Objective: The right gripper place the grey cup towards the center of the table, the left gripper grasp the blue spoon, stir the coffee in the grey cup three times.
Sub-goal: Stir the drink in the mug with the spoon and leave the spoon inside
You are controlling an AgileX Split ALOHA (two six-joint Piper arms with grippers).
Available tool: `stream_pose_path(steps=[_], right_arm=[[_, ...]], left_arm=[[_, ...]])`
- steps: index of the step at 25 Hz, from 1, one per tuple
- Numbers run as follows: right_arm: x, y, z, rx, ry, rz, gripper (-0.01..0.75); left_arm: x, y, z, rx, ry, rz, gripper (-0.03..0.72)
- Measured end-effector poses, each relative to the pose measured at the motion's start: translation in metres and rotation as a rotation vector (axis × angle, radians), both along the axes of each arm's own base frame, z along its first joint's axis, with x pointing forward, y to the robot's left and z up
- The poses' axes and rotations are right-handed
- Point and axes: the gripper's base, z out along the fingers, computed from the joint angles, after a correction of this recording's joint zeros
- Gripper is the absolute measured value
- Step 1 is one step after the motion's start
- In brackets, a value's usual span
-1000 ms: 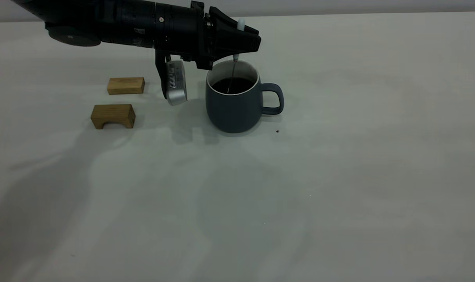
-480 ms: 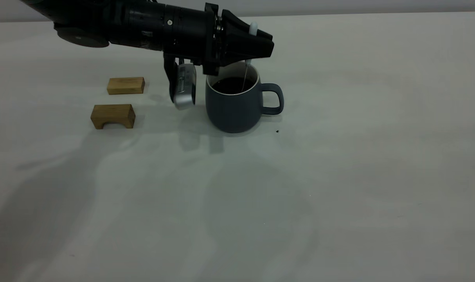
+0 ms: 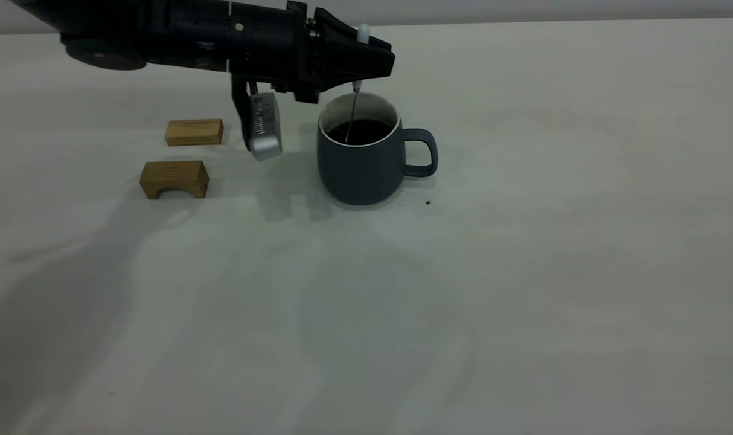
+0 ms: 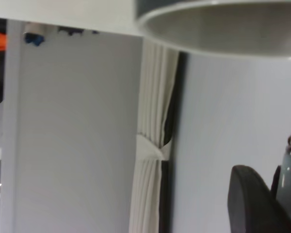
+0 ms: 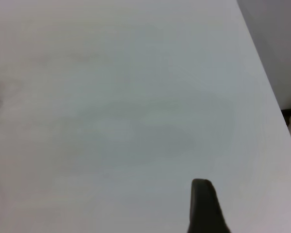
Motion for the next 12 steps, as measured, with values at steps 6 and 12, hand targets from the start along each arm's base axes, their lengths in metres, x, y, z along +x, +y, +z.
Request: stream_pose_path(steps=[6, 12], right_arm=[[0.000, 0.000, 0.000, 0.000, 0.000, 0.000, 0.511], [0.000, 0.000, 0.000, 0.000, 0.000, 0.000, 0.511]], left_arm=[[-0.006, -0.023, 0.000, 0.022, -0.011, -0.030, 0.132], [-0.014, -0.025, 0.004, -0.026, -0.014, -0.132, 0.132]])
